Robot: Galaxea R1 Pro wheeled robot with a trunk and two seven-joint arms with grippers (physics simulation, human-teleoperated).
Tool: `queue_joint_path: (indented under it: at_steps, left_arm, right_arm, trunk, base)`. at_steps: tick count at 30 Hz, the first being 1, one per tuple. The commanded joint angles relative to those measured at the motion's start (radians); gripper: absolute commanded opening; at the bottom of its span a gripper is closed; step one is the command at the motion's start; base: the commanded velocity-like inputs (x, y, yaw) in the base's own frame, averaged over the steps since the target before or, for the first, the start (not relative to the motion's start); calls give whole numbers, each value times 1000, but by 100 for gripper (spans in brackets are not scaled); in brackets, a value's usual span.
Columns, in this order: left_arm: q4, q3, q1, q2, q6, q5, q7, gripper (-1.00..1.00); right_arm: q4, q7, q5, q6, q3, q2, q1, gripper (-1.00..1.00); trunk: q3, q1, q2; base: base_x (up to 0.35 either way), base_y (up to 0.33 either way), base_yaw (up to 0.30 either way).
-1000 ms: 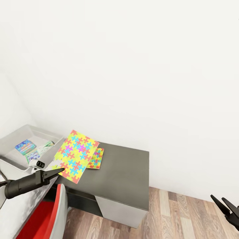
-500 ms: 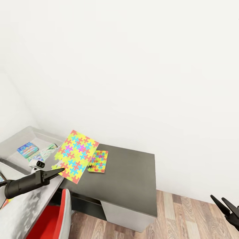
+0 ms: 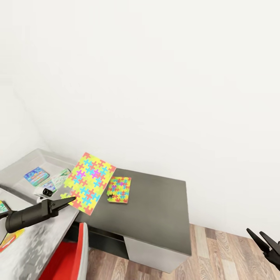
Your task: Put all the toys in the child's room - the three board games (two on the bed and one on the table), the two jigsaw puzzles on the table, and the tennis ball on the table - inside the toy box on the table in the child's room.
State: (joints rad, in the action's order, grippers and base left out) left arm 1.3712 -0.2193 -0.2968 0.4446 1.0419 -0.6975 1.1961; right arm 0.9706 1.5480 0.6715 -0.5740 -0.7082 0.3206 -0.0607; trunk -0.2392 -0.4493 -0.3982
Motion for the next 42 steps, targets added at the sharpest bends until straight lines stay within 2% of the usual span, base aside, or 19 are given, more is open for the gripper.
queue_joint_path:
  at_steps: [1,31,39,42]
  left_arm:
    - [0,0,-1,0,5,0,2,-100]
    - [-4,0,-1,0,5,-2,2,-100]
    - [-4,-2,-1,0,5,-2,0,-100]
    - [-6,-10,-1,0,5,-3,-2,-100]
  right_arm:
    - [0,3,1,-11,-1,0,-1,100]
    - [1,1,0,-10,1,-1,-1,100]
    - [0,-22,-7,-11,3,1,-1,100]
    - [2,-46,-24,-15,3,8,-2,100]
  trunk:
    - [-2,-1,-2]
    - [-2,-1,-2]
    - [-2,-1,-2]
    - [-2,-1,-2]
  base:
    - [115,159,0]
    - [15,38,0]
    - [0,0,0]
    - [0,0,0]
